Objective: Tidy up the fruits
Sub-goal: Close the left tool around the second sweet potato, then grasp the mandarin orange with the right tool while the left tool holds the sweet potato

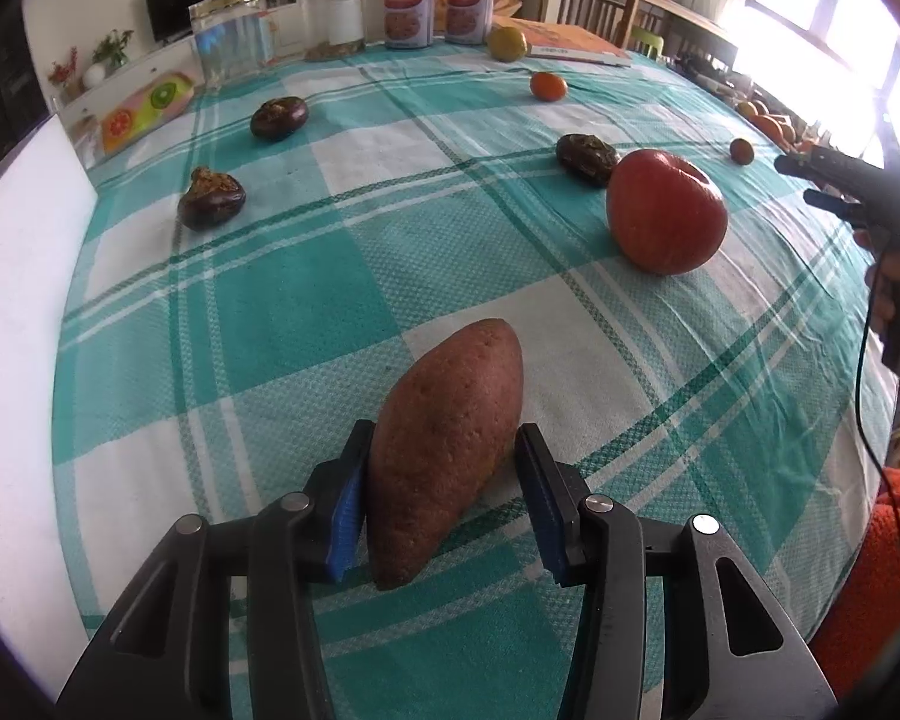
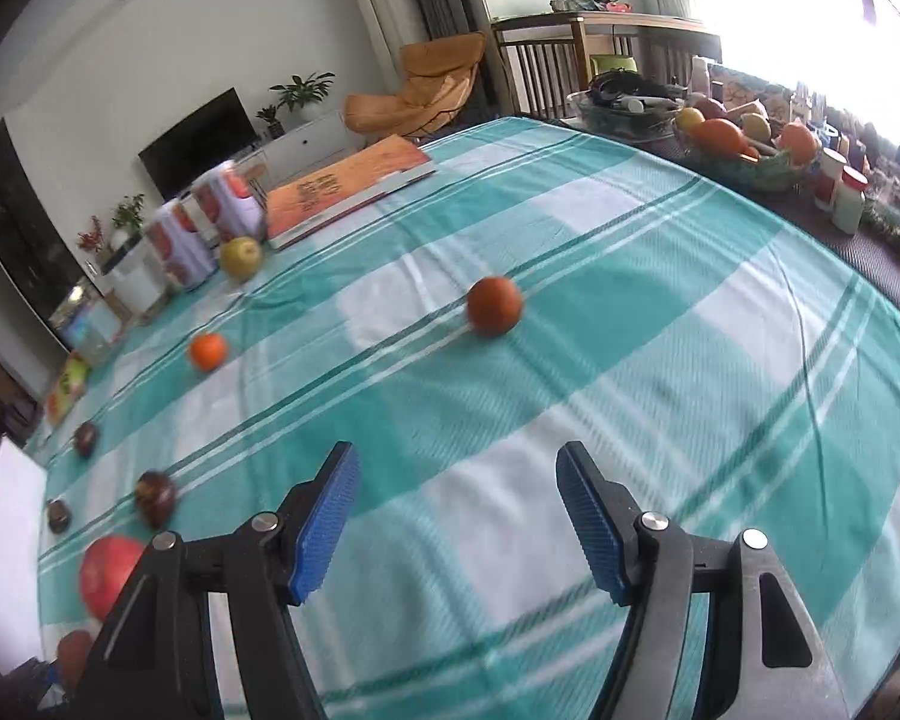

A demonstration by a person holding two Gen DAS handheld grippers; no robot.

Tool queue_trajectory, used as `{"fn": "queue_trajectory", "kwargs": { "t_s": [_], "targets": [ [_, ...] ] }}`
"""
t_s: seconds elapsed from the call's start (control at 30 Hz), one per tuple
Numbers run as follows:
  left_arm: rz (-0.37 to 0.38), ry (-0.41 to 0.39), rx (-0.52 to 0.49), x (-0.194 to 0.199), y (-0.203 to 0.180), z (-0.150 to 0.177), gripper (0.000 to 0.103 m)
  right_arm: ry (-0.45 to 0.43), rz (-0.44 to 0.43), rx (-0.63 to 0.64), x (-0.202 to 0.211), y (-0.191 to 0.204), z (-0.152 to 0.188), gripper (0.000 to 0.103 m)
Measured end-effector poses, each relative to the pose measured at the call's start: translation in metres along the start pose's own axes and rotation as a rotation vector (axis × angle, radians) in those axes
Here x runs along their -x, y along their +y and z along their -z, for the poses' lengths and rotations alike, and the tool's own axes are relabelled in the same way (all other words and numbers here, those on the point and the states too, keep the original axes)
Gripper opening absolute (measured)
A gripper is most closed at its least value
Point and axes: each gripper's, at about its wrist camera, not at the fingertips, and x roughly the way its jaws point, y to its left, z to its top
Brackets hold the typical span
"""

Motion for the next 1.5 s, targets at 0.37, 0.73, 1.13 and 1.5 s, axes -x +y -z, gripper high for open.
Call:
{"fn": "queue_trajectory", "kwargs": {
  "t_s": [0.37, 0.73, 1.13, 1.5],
  "targets": [
    [0.009, 0.014, -0.005, -0.001, 0.0, -0.002, 0.053, 0.056, 0.031, 0.016, -0.075, 0.0, -0.051, 0.03],
    [0.11, 0.03, 0.084, 0.01, 0.01, 0.005, 0.063, 0.16, -0.242, -0.061, 0.002, 0.027, 0.015, 0.03],
    [0.102, 0.019, 0.052, 0.021, 0.01, 0.018, 0.067, 0.281, -0.404, 0.23, 0.085, 0.171, 0.18, 0.031],
    [-0.024, 0.005, -0.033, -0.002, 0.007, -0.001, 0.062, 0.218, -0.388, 0.197, 0.095, 0.164, 0.194, 0.051]
  ]
}}
